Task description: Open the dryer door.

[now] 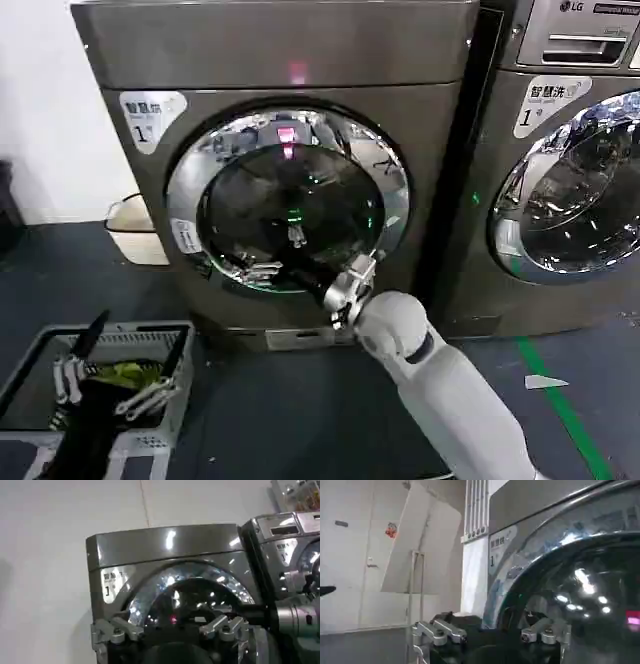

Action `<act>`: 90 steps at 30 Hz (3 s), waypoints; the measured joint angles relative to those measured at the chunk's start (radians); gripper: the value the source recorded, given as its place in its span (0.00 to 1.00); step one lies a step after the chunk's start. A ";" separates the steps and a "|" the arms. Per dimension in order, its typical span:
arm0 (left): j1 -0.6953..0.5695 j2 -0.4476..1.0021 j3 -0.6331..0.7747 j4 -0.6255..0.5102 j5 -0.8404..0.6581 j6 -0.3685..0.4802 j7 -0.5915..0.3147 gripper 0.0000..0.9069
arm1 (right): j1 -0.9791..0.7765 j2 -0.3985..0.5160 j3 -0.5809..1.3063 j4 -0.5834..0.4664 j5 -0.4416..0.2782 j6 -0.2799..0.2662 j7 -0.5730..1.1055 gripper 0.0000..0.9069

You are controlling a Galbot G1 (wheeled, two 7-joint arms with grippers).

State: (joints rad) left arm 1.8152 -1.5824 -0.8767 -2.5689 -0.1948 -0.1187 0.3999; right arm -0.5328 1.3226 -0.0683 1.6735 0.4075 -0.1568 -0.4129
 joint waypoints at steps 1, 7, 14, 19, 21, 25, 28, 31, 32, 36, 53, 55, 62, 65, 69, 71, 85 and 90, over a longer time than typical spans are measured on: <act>0.000 0.000 0.001 0.000 0.003 -0.001 0.002 1.00 | 0.008 0.009 -0.006 -0.025 -0.013 0.009 -0.010 1.00; 0.005 -0.001 0.002 0.000 0.007 -0.004 0.003 1.00 | 0.058 0.065 -0.040 -0.175 -0.033 0.052 -0.030 1.00; 0.006 -0.012 0.006 0.000 0.026 -0.004 0.004 1.00 | 0.117 0.133 -0.077 -0.304 -0.054 0.051 -0.008 1.00; 0.008 -0.023 0.019 0.000 0.053 -0.006 0.003 1.00 | 0.149 0.166 -0.099 -0.357 -0.058 0.021 -0.022 1.00; 0.008 -0.024 0.019 0.000 0.061 -0.007 0.002 1.00 | 0.158 0.178 -0.108 -0.373 -0.070 0.018 -0.020 1.00; 0.012 -0.026 0.023 0.000 0.071 -0.010 0.002 1.00 | 0.181 0.199 -0.110 -0.409 -0.074 0.033 -0.050 1.00; 0.012 -0.026 0.025 0.000 0.076 -0.011 0.002 1.00 | 0.196 0.214 -0.113 -0.437 -0.074 0.034 -0.066 1.00; 0.011 -0.026 0.026 0.000 0.078 -0.012 0.002 1.00 | 0.211 0.232 -0.120 -0.465 -0.074 0.051 -0.082 1.00; 0.010 -0.026 0.026 0.000 0.078 -0.012 0.001 1.00 | 0.217 0.238 -0.122 -0.476 -0.074 0.053 -0.084 1.00; 0.007 -0.026 0.030 0.000 0.080 -0.014 0.001 1.00 | 0.238 0.252 -0.125 -0.515 -0.072 0.063 -0.097 1.00; -0.008 -0.004 0.013 0.000 0.085 0.047 0.066 1.00 | 0.258 0.241 -0.168 -0.546 0.009 0.116 -0.184 1.00; -0.017 0.001 0.003 0.000 0.068 0.061 0.067 1.00 | 0.246 0.226 -0.169 -0.523 0.011 0.106 -0.199 1.00; -0.062 0.031 -0.060 0.000 0.011 0.117 0.057 1.00 | 0.206 0.162 -0.173 -0.434 0.034 0.076 -0.287 1.00; -0.088 0.049 -0.107 0.000 0.018 0.140 0.044 1.00 | 0.187 0.134 -0.164 -0.385 0.034 0.068 -0.342 1.00; -0.117 0.074 -0.173 0.050 0.009 0.191 0.042 1.00 | 0.172 0.109 -0.158 -0.348 0.034 0.071 -0.381 1.00; -0.134 0.085 -0.197 0.075 -0.011 0.184 0.007 1.00 | 0.165 0.099 -0.158 -0.332 0.038 0.078 -0.405 1.00; -0.248 0.181 -0.402 0.301 -0.262 0.146 0.214 1.00 | 0.147 0.043 -0.163 -0.270 0.130 0.099 -0.529 1.00; -0.276 0.228 -0.420 0.361 -0.304 0.185 0.250 1.00 | 0.138 0.018 -0.160 -0.258 0.165 0.116 -0.617 1.00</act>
State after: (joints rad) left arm 1.5393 -1.3540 -1.2964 -2.2075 -0.4993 0.0659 0.6502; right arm -0.3949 1.3409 -0.2283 1.4155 0.5725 -0.0413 -1.0302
